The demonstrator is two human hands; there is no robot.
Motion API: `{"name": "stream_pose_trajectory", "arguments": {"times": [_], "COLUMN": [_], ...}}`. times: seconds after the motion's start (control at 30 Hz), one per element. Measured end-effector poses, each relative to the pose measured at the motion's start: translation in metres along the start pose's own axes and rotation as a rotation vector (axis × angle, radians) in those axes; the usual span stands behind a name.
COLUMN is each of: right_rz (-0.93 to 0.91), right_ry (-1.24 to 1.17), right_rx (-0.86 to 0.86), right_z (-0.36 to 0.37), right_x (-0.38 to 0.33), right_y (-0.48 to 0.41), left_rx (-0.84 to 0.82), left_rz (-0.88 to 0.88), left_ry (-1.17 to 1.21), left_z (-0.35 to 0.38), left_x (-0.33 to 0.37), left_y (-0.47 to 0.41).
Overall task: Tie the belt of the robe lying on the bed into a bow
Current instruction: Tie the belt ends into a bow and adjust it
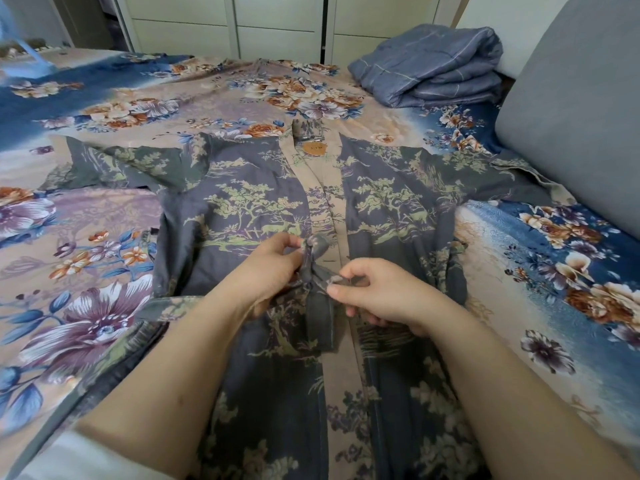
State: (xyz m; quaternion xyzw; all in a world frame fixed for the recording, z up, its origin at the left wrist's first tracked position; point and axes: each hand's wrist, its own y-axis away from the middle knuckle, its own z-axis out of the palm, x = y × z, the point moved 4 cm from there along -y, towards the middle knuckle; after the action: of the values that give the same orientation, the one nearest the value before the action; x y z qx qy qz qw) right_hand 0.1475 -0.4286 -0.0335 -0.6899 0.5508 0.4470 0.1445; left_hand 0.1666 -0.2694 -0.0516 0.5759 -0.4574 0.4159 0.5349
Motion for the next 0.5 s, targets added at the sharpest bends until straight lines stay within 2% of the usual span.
{"name": "stream_pose_trajectory", "arguments": {"times": [0.17,0.3,0.37,0.43,0.5], "right_rz": [0.098,0.278,0.35,0.288,0.169], "right_ry": [0.231,0.475,0.489,0.531,0.528], "right_rx": [-0.085,-0.275,-0.344,-0.283,-0.073], "right_z": [-0.017,-0.009,-0.006,-0.014,-0.027], "right_x": [0.013,0.035,0.043,0.039,0.028], "right_y": [0.014,0.023,0.026,0.025,0.021], "left_rx": [0.073,0.113,0.119,0.089,0.061], "left_rz": [0.003,0.005,0.006,0.006,-0.006], "left_ry": [-0.102,-0.106,-0.081,-0.063,-0.068], "left_z": [-0.002,-0.002,-0.003,-0.001,0.0], "left_x": [0.002,0.001,0.002,0.002,0.001], "left_y": [-0.002,-0.005,-0.004,-0.003,-0.002]}}
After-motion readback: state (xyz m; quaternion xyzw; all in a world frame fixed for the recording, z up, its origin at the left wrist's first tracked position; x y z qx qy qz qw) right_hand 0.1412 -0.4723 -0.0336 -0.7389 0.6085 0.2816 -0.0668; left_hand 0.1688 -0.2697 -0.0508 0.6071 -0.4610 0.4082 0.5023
